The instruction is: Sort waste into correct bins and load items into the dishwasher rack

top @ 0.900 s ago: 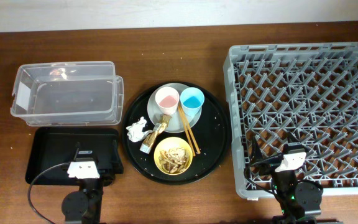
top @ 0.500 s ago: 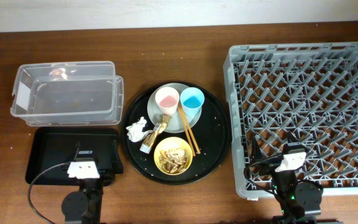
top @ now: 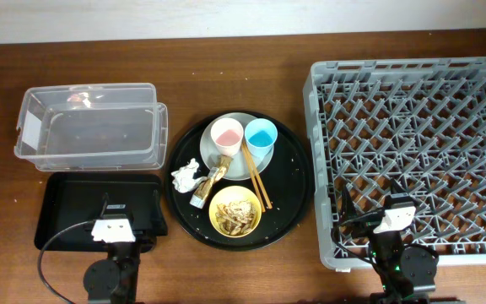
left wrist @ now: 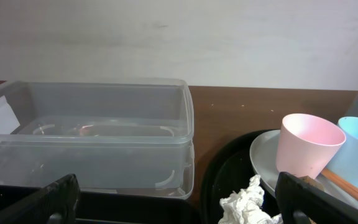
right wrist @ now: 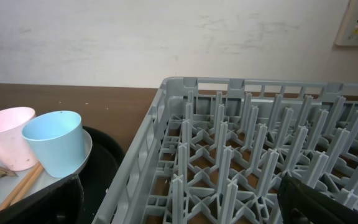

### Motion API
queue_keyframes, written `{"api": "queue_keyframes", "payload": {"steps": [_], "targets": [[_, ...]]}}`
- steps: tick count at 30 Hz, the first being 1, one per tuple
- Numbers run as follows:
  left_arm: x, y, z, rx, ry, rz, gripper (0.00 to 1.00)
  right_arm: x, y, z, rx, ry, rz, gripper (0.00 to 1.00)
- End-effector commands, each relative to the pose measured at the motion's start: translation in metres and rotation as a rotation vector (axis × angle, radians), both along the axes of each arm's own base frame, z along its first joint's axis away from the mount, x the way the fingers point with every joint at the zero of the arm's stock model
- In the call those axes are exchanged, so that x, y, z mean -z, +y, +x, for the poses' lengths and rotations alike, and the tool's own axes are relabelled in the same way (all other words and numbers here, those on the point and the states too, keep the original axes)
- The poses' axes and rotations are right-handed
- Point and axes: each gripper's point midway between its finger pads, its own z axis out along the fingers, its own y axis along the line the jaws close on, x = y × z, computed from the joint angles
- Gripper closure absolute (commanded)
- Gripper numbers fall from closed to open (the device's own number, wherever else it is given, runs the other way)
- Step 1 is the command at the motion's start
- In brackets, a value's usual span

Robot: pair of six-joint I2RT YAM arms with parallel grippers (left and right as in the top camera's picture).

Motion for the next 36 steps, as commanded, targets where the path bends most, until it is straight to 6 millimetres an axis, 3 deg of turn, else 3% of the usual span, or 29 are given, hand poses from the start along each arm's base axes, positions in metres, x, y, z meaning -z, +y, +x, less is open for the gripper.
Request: {"api": "queue_keyframes", "payload": {"steps": [1,26,28,33,36], "targets": [[0.002,0.002,0.0,-0.006,0.002,0.016,0.0,0.003,0.002,0.0,-0.007,0.002,-0.006,0.02],[0.002,-0.002,0.0,0.015,-0.001,0.014,0.0,0.003,0.002,0.0,-0.007,0.002,-0.006,0.02],[-0.011,-0.009,0.001,0.052,-0.052,0.012,0.0,0.003,0.002,0.0,-0.007,0.002,-0.006,0.02],[-0.038,-0.048,-0.008,0.285,-0.142,0.011,0.0,0.003,0.002,0.0,-0.007,0.002,-0.006,0.02],[-0.058,-0.05,-0.016,0.299,-0.121,0.008,0.0,0.003,0.002,0.0,-0.007,0.002,-0.006,0.02]]}}
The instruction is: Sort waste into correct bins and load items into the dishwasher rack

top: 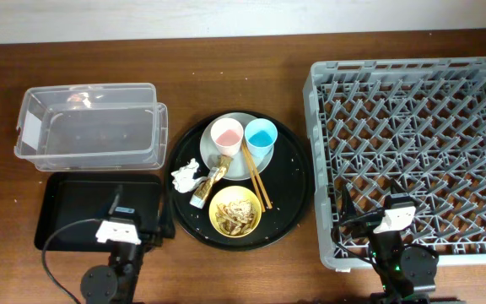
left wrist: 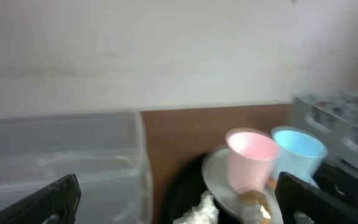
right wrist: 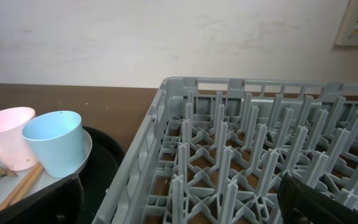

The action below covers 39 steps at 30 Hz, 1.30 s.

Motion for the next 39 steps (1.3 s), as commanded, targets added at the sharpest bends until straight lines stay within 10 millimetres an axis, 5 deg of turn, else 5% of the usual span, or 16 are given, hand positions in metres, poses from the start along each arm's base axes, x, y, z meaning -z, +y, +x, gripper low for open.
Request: {"api": "queue_keyframes", "payload": {"steps": [1,7,14,18,20,26,31,36,39], "targets": [[-0.043,-0.015,-0.017,0.094,-0.022,0.016,0.0,0.003,0.002,0.0,-0.007,0.002,-0.006,0.02],[-0.106,-0.015,-0.037,0.094,0.115,0.01,0.0,0.003,0.002,0.0,-0.007,0.002,-0.006,0.02],[-0.113,-0.016,-0.012,0.102,0.598,-0.015,0.0,0.003,0.002,0.0,-0.007,0.002,-0.006,0.02],[-0.116,-0.027,0.017,0.162,0.722,-0.044,0.0,0.003,0.002,0.0,-0.007,0.002,-0.006,0.02],[-0.109,-0.027,0.03,0.161,0.758,-0.048,0.0,0.003,0.002,0.0,-0.007,0.002,-0.006,0.02],[-0.06,-0.031,0.046,0.104,0.98,-0.11,0.42,0.003,0.002,0.0,-0.007,0.002,-0.006,0.02],[-0.015,-0.033,0.058,-0.08,1.11,0.038,0.42,0.003,0.002,0.0,-0.008,0.002,-0.006,0.02],[0.029,-0.062,0.067,-0.052,1.22,0.15,0.41,0.003,0.002,0.0,-0.007,0.002,-0.006,0.02],[0.059,-0.058,0.069,-0.107,1.307,0.197,0.4,0.003,0.002,0.0,-0.007,0.002,-0.006,0.02]]}}
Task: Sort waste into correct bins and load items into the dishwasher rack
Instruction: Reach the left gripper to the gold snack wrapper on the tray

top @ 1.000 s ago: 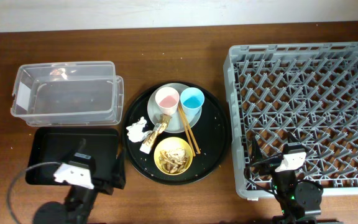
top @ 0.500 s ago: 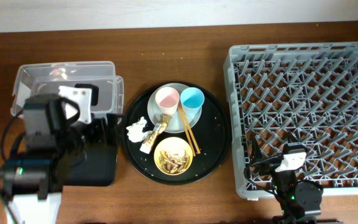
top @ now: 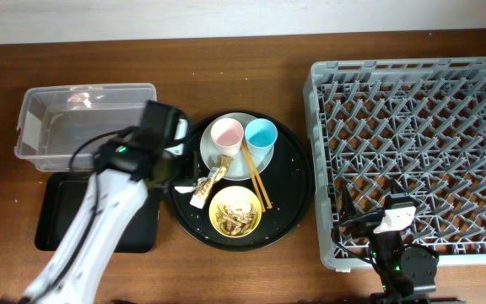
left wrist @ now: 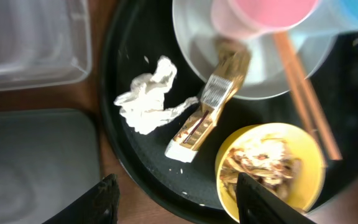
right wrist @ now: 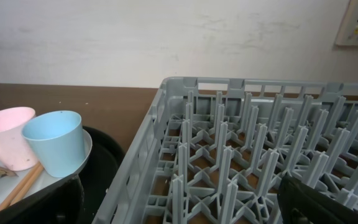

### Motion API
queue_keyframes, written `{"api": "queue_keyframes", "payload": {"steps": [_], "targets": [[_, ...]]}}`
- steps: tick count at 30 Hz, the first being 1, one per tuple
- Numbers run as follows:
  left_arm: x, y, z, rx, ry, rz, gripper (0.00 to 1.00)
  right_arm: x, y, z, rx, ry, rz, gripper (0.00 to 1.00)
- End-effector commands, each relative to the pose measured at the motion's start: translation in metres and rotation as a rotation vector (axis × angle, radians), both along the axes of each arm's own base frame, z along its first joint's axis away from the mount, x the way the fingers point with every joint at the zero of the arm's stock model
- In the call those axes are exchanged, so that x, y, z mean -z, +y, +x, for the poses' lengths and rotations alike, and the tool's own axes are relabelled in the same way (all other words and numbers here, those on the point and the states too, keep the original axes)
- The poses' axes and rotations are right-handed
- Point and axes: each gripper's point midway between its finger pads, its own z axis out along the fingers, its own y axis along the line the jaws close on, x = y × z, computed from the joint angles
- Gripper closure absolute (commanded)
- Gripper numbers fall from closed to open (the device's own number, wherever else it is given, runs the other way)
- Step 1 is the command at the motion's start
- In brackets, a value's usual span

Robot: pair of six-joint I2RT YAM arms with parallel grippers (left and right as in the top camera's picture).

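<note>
A round black tray holds a white plate with a pink cup, a blue cup and brown chopsticks. Beside them lie a crumpled tissue, a gold wrapper and a yellow bowl of scraps. My left gripper hangs open high over the tray's left part, nothing between its fingers. In the overhead view the left gripper hides the tissue. My right gripper rests open at the grey dish rack's near edge.
A clear plastic bin stands at the back left, and a flat black bin lies in front of it, partly under my left arm. The rack fills the right side of the brown table.
My left arm has risen from its rest spot by the black bin and now reaches over the tray's left edge, its camera looking straight down. The right arm has not moved.
Both grippers first rested open at the table's front, the left facing the clear bin. Then the left wrist had turned right toward the cups. Now it hangs open above the tissue and wrapper; all items lie where they were.
</note>
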Motion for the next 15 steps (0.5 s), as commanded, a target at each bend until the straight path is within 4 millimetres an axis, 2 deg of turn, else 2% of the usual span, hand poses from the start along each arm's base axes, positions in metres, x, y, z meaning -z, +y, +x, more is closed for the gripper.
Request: {"api": "queue_keyframes", "payload": {"steps": [1,4,7,15], "targets": [[0.03,0.013,0.008,-0.064,0.07,0.114,0.4,0.002,0.002,0.0,-0.007,0.002,-0.007,0.02],[0.055,0.015,0.013,-0.066,0.124,0.155,0.4,0.002,0.002,0.0,-0.007,0.002,-0.007,0.02],[0.073,0.011,0.024,-0.044,0.134,0.164,0.32,0.002,0.002,0.0,-0.007,0.002,-0.007,0.02],[0.084,0.014,0.032,0.159,0.122,0.242,0.31,0.002,0.002,0.0,-0.008,0.002,-0.007,0.02]]}}
